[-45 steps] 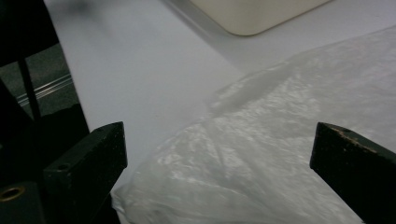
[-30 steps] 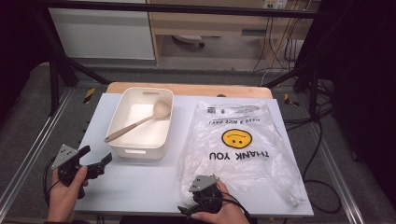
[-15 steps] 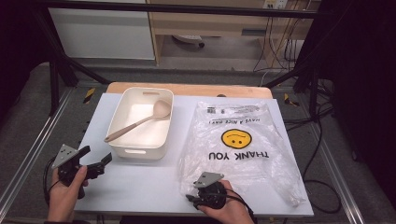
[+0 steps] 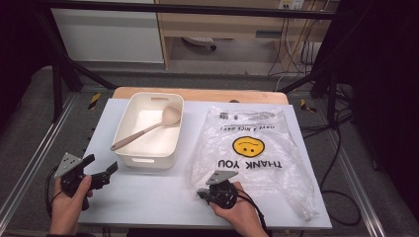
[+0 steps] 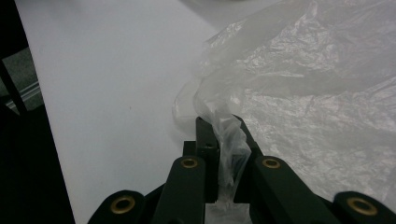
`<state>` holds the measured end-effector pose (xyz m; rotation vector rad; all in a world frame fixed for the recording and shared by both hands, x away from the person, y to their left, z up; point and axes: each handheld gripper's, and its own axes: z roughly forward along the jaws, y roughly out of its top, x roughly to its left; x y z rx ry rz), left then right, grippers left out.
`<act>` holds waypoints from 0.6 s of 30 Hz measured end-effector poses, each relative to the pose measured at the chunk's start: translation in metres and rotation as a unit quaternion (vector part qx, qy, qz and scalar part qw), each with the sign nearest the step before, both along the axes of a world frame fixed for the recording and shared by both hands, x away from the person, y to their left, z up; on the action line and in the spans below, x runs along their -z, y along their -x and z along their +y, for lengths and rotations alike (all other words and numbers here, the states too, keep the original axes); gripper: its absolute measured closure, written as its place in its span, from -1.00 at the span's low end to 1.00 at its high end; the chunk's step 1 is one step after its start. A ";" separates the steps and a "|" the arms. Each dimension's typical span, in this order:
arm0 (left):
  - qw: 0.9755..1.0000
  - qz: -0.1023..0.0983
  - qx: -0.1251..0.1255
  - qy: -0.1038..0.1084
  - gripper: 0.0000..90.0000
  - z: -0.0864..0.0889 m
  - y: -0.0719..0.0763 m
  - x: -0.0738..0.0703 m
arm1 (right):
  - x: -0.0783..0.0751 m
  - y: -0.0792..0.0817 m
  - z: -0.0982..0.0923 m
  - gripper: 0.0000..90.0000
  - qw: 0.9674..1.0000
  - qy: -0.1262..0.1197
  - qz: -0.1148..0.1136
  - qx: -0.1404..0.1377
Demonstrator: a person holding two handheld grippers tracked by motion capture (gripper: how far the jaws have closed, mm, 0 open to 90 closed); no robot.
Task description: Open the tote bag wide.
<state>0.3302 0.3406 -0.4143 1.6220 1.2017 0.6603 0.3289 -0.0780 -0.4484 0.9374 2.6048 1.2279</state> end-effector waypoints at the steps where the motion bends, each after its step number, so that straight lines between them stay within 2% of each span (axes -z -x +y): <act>1: 1.000 0.000 0.001 -0.003 -0.87 0.000 0.000 0.000 | -0.002 -0.001 0.001 0.91 1.000 -0.004 0.000 0.003; 7: 1.000 0.000 0.001 -0.002 -0.87 0.000 0.000 0.000 | -0.010 -0.015 0.002 0.92 0.999 -0.029 -0.003 0.022; 13: 1.000 0.001 0.002 -0.002 -0.87 0.000 0.000 0.000 | -0.015 -0.027 0.000 0.92 0.998 -0.044 -0.002 0.042; 18: 1.000 0.001 0.001 -0.004 -0.87 0.000 0.000 0.000 | -0.021 -0.037 0.004 0.92 0.998 -0.047 -0.008 0.047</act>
